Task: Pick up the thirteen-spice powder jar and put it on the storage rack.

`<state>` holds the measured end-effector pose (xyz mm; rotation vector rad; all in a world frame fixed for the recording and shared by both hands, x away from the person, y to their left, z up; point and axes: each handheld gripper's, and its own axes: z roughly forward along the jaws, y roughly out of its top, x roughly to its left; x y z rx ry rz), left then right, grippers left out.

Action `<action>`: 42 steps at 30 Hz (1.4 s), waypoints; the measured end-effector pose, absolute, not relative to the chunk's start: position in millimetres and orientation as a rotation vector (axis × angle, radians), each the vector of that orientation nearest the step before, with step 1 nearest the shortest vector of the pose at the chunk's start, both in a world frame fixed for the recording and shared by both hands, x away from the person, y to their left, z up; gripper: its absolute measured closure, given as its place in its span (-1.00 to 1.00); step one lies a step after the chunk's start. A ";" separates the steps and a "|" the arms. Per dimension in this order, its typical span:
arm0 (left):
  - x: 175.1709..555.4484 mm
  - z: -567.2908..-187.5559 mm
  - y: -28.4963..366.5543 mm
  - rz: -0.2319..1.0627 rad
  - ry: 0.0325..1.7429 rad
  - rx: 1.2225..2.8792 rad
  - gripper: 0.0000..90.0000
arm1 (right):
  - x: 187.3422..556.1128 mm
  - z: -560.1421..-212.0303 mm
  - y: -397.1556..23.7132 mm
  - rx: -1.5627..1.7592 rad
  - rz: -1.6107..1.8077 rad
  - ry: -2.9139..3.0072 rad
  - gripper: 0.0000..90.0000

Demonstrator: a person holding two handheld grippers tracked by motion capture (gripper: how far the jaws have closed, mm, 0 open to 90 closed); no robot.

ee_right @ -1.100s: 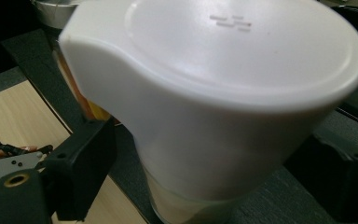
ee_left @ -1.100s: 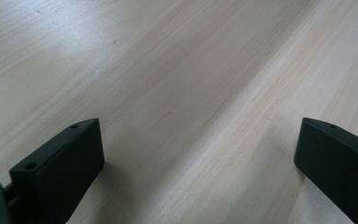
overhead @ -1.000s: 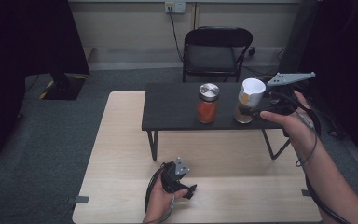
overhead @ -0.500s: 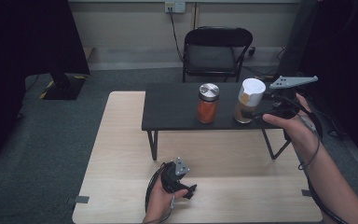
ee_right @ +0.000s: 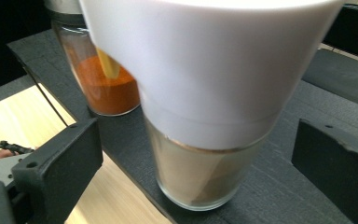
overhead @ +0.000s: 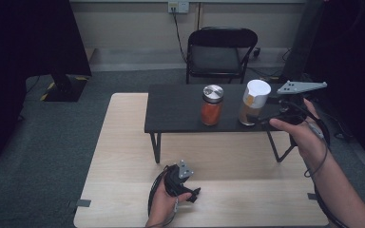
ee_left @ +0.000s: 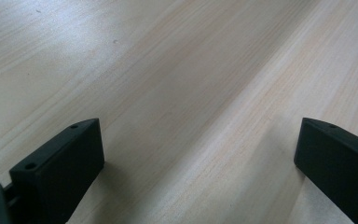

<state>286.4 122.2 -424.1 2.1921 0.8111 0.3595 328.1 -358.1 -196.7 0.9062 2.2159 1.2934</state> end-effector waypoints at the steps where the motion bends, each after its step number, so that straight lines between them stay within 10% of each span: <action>1: 286.4 -424.1 122.2 0.360 0.811 2.192 -0.98 | 327.5 -197.7 -358.6 0.907 1.295 2.214 -0.98; 42: 286.4 -424.2 122.1 0.360 0.811 2.192 -0.98 | 295.6 -236.4 -379.5 0.868 1.305 2.229 -0.98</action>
